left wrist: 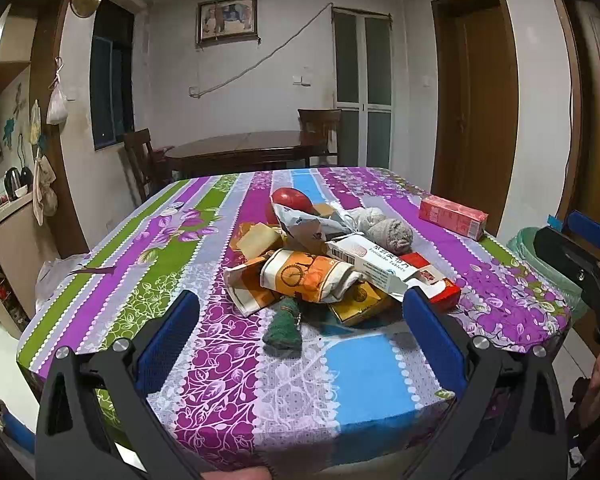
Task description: Collect trash
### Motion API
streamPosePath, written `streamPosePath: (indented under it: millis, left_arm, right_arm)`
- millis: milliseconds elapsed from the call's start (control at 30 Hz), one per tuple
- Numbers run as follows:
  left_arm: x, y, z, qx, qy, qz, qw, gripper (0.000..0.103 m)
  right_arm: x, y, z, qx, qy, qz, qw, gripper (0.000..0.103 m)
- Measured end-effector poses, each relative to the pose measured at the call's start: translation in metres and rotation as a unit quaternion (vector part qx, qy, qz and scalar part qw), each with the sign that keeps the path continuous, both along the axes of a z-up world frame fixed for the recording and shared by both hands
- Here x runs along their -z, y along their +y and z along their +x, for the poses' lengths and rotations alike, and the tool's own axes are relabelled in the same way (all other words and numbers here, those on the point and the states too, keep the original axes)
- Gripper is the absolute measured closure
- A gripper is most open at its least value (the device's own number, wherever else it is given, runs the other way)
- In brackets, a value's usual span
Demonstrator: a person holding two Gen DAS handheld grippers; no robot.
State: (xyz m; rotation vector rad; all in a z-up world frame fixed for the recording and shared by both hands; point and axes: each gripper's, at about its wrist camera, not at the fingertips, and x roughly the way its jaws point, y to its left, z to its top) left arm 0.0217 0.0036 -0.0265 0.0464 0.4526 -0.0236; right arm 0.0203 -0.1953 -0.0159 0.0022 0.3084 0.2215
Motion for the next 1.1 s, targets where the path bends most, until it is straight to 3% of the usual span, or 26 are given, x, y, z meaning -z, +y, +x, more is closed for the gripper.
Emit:
streamPosePath:
  millis: [833,1100]
  left_arm:
    - [0.009,0.006,0.011,-0.001,0.023,-0.003,0.9997,0.005]
    - [0.017,0.040,0.041,0.018,0.064,-0.038,0.9970,0.005]
  right_arm:
    - [0.006,0.010,0.007,-0.024,0.014,-0.008,1.000,0.005]
    - [0.013,0.014,0.028,-0.059,0.056,0.004,0.997,0.005]
